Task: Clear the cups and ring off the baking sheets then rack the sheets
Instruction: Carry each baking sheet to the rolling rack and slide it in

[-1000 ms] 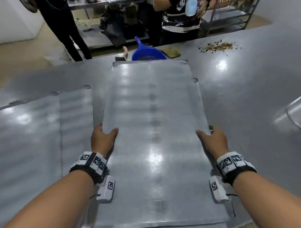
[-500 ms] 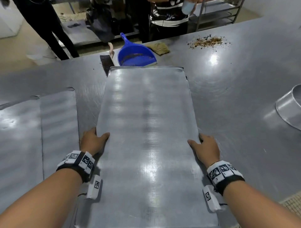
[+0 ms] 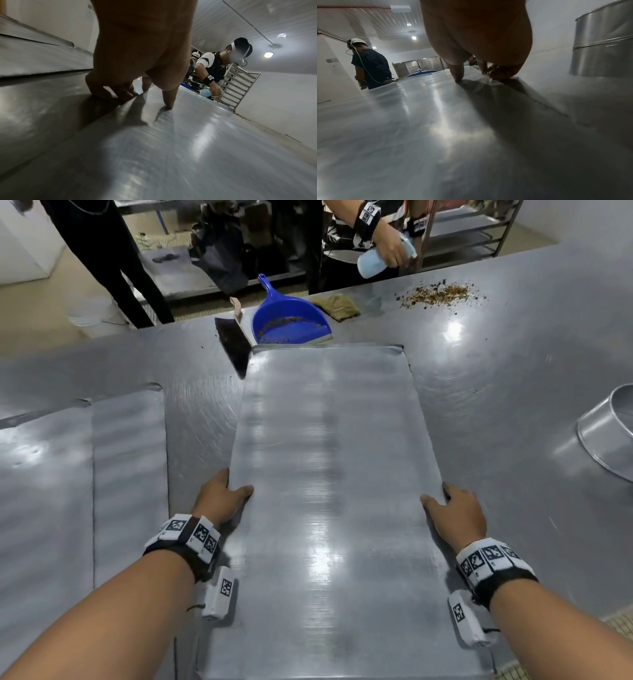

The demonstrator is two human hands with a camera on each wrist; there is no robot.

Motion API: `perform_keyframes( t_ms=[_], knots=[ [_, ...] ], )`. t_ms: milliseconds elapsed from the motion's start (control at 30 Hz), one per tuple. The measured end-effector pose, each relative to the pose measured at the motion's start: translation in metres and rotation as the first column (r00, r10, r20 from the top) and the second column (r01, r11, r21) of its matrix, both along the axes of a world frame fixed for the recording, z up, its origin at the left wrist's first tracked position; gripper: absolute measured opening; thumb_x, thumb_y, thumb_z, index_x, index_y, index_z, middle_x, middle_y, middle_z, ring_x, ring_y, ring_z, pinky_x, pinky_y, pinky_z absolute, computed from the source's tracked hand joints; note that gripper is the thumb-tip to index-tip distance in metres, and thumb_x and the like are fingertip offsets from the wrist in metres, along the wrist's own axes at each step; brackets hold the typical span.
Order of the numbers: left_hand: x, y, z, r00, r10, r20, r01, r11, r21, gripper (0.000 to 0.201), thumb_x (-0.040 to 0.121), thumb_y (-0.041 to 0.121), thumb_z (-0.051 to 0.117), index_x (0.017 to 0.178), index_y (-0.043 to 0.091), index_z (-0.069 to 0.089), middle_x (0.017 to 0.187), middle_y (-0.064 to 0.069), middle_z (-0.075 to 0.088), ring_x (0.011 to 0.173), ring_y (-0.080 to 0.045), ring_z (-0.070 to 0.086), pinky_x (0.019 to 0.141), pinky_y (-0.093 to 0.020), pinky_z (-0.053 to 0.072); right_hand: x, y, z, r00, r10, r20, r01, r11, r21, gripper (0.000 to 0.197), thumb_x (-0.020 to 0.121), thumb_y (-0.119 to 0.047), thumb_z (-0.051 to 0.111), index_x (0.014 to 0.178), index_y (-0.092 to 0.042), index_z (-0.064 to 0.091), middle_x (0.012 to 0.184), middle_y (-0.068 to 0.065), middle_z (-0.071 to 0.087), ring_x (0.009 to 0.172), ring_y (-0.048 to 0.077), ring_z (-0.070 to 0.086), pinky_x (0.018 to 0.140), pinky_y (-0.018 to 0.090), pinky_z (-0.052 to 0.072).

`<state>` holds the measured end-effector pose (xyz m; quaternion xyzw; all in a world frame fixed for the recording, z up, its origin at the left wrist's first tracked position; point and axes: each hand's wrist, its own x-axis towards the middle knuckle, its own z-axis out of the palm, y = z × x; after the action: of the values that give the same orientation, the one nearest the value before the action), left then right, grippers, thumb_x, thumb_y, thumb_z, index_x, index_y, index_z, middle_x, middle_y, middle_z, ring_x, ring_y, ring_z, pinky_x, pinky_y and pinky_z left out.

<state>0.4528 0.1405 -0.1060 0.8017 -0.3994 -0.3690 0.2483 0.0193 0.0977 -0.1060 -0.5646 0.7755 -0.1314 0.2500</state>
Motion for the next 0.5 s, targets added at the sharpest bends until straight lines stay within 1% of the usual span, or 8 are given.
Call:
perform_keyframes(
  t_ms=[67,133,167,267,333,433,500],
  knots=[
    [-0.012,0.0,0.001,1.0,-0.024,-0.018,0.024,1.0,-0.004,0.05,0.09,0.024,0.075,0.136,0.019,0.058,0.129,-0.004,0.068,0.117,-0.029,0.065,0.104,-0.047,0.051,-0.012,-0.003,0.001,1.0,-0.007,-0.009,0.007,1.0,0.007,0.053,0.091,-0.046,0.061,0.134,-0.015,0.058,0.135,0.017,0.053,0.12,0.035,0.053,0.09,0.04,0.045],
    [-0.023,-0.003,0.001,0.999,-0.053,-0.007,0.053,0.999,0.001,0.049,0.091,0.022,0.074,0.137,0.02,0.057,0.13,-0.005,0.067,0.116,-0.028,0.065,0.101,-0.042,0.05,-0.021,-0.005,0.003,1.0,-0.012,-0.009,0.012,1.0,0.006,0.051,0.091,-0.044,0.062,0.133,-0.015,0.059,0.134,0.018,0.053,0.119,0.036,0.053,0.089,0.041,0.044],
    [-0.026,-0.005,0.002,0.998,-0.065,0.005,0.065,0.998,0.004,0.049,0.092,0.023,0.074,0.137,0.02,0.057,0.131,-0.005,0.067,0.117,-0.028,0.064,0.101,-0.042,0.05,-0.025,-0.006,0.003,1.0,-0.014,-0.002,0.014,1.0,0.004,0.05,0.091,-0.043,0.062,0.133,-0.014,0.059,0.134,0.018,0.053,0.119,0.036,0.053,0.09,0.041,0.044],
    [-0.029,-0.01,0.002,0.993,-0.098,0.068,0.095,0.994,0.048,0.053,0.092,0.033,0.072,0.14,0.022,0.054,0.135,-0.008,0.064,0.12,-0.032,0.062,0.104,-0.047,0.049,-0.029,-0.005,0.003,1.0,-0.008,0.005,0.008,1.0,-0.015,0.05,0.092,-0.04,0.063,0.132,-0.012,0.059,0.133,0.018,0.053,0.119,0.035,0.053,0.09,0.04,0.043],
    [-0.027,-0.012,0.003,0.99,-0.112,0.084,0.104,0.991,0.089,0.057,0.09,0.041,0.071,0.142,0.027,0.05,0.138,-0.009,0.061,0.12,-0.033,0.061,0.106,-0.049,0.048,-0.031,-0.005,0.0,1.0,-0.017,0.004,0.017,1.0,-0.021,0.053,0.091,-0.042,0.064,0.135,-0.012,0.058,0.133,0.019,0.053,0.12,0.036,0.052,0.092,0.041,0.043],
    [-0.02,-0.015,0.0,0.981,-0.15,0.12,0.132,0.981,0.142,0.065,0.084,0.056,0.068,0.142,0.036,0.046,0.14,-0.012,0.058,0.123,-0.035,0.059,0.108,-0.053,0.046,-0.032,-0.005,-0.004,1.0,-0.018,-0.004,0.018,1.0,-0.019,0.057,0.091,-0.044,0.063,0.137,-0.012,0.056,0.135,0.019,0.051,0.123,0.037,0.051,0.096,0.042,0.044],
    [-0.019,-0.017,0.0,0.971,-0.185,0.153,0.156,0.971,0.182,0.067,0.086,0.059,0.065,0.145,0.037,0.042,0.144,-0.012,0.055,0.127,-0.037,0.056,0.109,-0.054,0.044,-0.032,-0.005,-0.005,1.0,-0.012,-0.025,0.012,1.0,-0.011,0.058,0.091,-0.045,0.062,0.137,-0.011,0.056,0.136,0.019,0.05,0.124,0.037,0.05,0.097,0.042,0.044]
  ],
)
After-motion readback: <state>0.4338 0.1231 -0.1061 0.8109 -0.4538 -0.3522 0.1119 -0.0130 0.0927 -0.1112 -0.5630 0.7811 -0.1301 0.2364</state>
